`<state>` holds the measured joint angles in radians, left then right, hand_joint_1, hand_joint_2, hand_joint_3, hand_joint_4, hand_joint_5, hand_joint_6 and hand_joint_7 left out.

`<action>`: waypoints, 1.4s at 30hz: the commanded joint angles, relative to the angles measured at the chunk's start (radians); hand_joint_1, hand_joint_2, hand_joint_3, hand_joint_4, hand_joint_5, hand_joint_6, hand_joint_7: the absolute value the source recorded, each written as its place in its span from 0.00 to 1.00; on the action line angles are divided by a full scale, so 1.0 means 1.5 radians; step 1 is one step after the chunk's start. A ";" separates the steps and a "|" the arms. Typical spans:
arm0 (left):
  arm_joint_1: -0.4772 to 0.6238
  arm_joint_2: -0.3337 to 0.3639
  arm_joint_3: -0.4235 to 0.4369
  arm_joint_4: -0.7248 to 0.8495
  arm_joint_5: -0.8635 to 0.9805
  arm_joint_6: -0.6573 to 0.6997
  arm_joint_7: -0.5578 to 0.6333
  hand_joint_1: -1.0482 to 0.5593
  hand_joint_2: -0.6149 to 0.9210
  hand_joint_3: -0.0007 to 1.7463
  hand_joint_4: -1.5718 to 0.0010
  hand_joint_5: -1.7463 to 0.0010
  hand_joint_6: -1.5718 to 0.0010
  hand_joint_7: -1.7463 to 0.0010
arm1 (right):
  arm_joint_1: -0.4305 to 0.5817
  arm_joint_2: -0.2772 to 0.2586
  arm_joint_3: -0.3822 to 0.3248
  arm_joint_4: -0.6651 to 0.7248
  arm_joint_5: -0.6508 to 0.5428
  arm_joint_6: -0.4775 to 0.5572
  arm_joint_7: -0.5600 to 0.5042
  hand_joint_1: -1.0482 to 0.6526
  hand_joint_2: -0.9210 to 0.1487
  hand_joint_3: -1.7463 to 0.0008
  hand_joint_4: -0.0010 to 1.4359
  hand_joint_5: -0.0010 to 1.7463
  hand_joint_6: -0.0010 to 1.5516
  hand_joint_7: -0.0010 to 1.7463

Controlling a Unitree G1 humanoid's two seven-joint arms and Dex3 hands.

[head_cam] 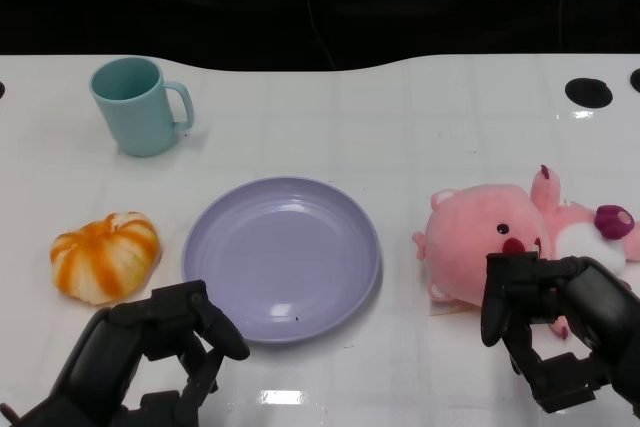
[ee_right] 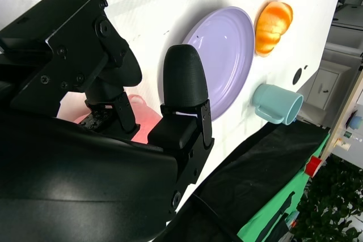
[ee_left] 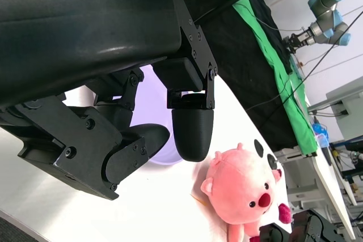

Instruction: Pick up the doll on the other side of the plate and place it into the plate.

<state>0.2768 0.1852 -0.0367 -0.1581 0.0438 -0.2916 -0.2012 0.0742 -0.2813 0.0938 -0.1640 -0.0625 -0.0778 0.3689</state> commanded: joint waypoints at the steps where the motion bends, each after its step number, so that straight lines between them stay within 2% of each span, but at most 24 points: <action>1: -0.003 0.009 0.005 -0.002 0.004 0.003 0.000 0.62 0.75 0.63 0.52 0.11 0.48 0.30 | -0.006 -0.008 -0.006 0.003 0.002 -0.001 -0.001 0.74 0.50 0.18 0.61 1.00 0.51 0.89; 17: -0.005 0.009 0.006 0.003 0.001 0.000 -0.001 0.62 0.75 0.63 0.53 0.11 0.48 0.31 | -0.007 -0.004 -0.005 0.004 0.004 -0.004 -0.004 0.75 0.50 0.18 0.59 1.00 0.50 0.87; 23: -0.005 0.011 0.007 0.005 0.003 -0.002 0.000 0.61 0.75 0.63 0.52 0.11 0.48 0.31 | -0.007 -0.002 -0.006 0.003 0.005 -0.003 -0.005 0.74 0.49 0.21 0.55 0.96 0.49 0.81; 24: -0.005 0.010 0.007 0.004 0.003 -0.001 0.000 0.61 0.75 0.63 0.52 0.11 0.48 0.31 | -0.007 -0.002 -0.007 0.001 0.005 -0.003 -0.007 0.73 0.48 0.23 0.54 0.94 0.47 0.78; 27: -0.004 0.010 0.008 0.003 0.001 -0.001 -0.001 0.62 0.75 0.63 0.52 0.11 0.48 0.31 | -0.004 0.003 -0.011 -0.008 0.006 0.003 -0.015 0.70 0.38 0.37 0.47 0.83 0.42 0.63; 30: -0.004 0.010 0.008 0.004 0.002 -0.002 0.000 0.62 0.75 0.63 0.52 0.12 0.48 0.31 | -0.003 0.004 -0.014 -0.016 0.001 0.005 -0.025 0.68 0.33 0.46 0.41 0.77 0.38 0.55; 35: -0.003 0.011 0.008 0.004 0.003 0.000 0.000 0.61 0.75 0.63 0.52 0.12 0.48 0.31 | -0.005 0.004 -0.017 -0.030 -0.020 0.012 -0.054 0.63 0.20 0.71 0.33 0.58 0.33 0.33; 38: -0.004 0.011 0.008 0.006 0.000 -0.001 -0.002 0.61 0.76 0.62 0.52 0.12 0.49 0.31 | -0.011 0.004 -0.021 -0.030 -0.033 0.006 -0.072 0.55 0.11 0.86 0.23 0.52 0.27 0.23; 42: -0.005 0.011 0.008 0.008 -0.002 -0.002 -0.003 0.61 0.76 0.62 0.52 0.12 0.49 0.31 | -0.018 -0.008 -0.027 -0.036 -0.058 0.005 -0.083 0.43 0.05 0.95 0.10 0.46 0.20 0.15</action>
<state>0.2741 0.1858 -0.0360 -0.1531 0.0431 -0.2919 -0.2013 0.0583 -0.2722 0.0728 -0.1967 -0.1443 -0.0694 0.2547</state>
